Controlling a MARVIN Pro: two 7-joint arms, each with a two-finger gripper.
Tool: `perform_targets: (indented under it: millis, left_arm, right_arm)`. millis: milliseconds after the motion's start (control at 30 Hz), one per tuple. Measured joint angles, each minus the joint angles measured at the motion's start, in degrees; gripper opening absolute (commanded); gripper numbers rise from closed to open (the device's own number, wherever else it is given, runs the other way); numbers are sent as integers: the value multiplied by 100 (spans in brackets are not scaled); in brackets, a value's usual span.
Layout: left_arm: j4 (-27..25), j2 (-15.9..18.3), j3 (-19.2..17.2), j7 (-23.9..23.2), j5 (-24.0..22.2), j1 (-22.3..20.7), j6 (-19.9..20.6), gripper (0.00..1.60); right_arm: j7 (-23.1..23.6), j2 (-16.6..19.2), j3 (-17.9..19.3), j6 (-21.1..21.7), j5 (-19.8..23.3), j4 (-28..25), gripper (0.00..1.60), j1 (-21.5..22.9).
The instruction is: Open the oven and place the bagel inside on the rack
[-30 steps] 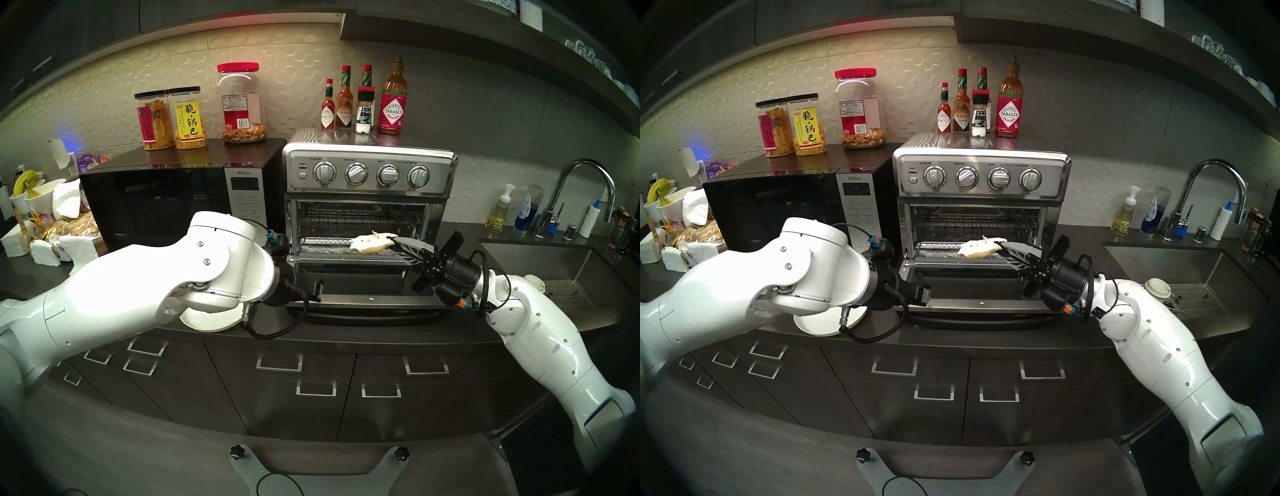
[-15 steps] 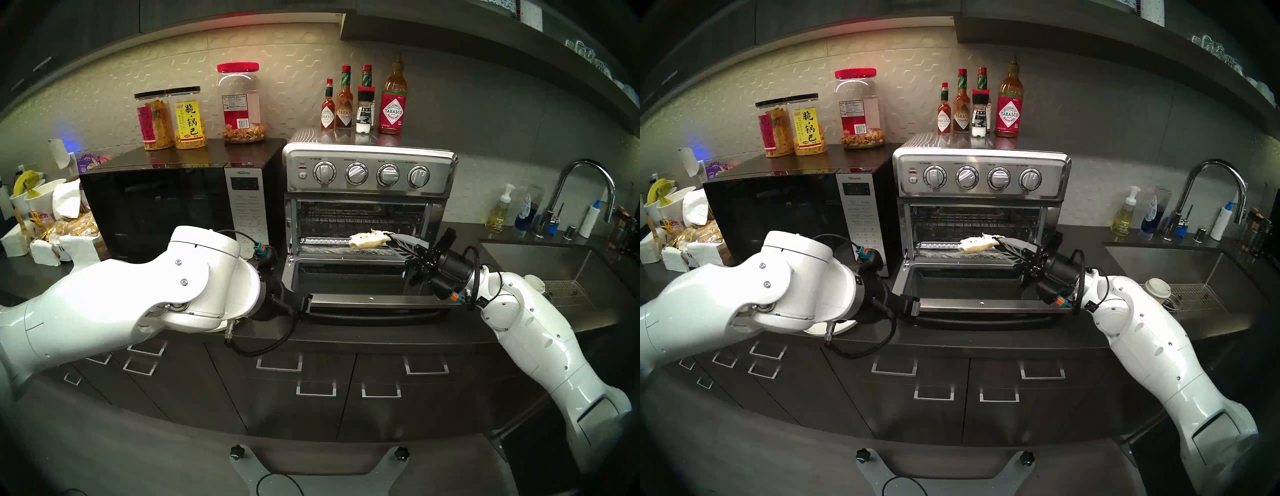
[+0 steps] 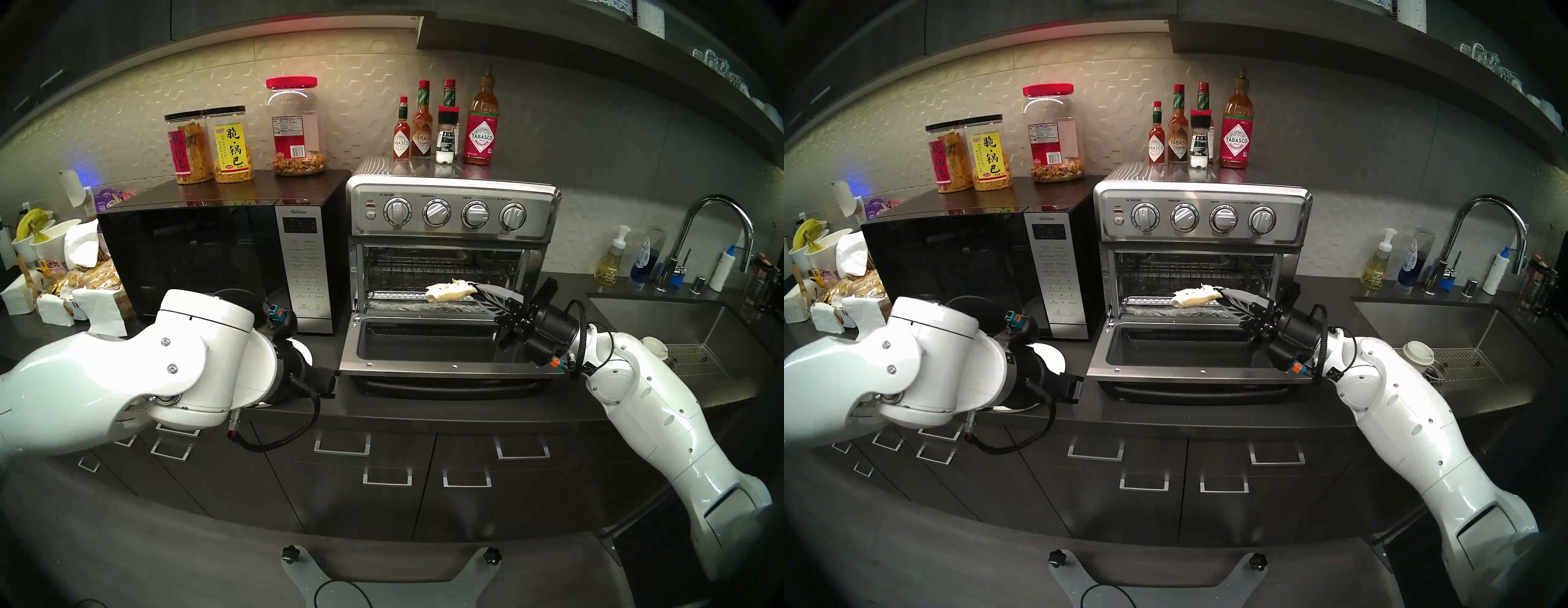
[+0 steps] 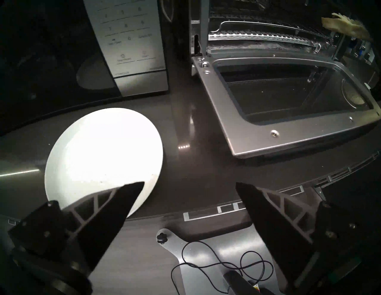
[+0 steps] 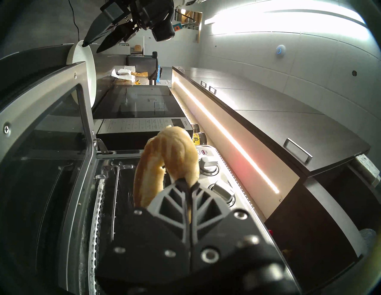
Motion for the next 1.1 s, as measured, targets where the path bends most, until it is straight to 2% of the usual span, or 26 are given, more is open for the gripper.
perform_targets:
  millis: [200, 567, 800, 1100]
  left_arm:
    - [-154, 426, -121, 49, 124, 225, -138, 160]
    - [-197, 884, -413, 304, 331, 584, -340, 160]
    - [-204, 1037, -550, 403, 647, 768, -455, 160]
    - [-205, 1141, -557, 369, 1148, 972, -525, 160]
  right_arm:
    - [-1, -34, 19, -10, -30, 38, 6, 14]
    - [2, -116, 46, -12, -85, 123, 1, 71]
    - [4, -164, 48, -3, -119, 148, 0, 91]
    - [8, -212, 50, 26, -167, 169, 0, 115]
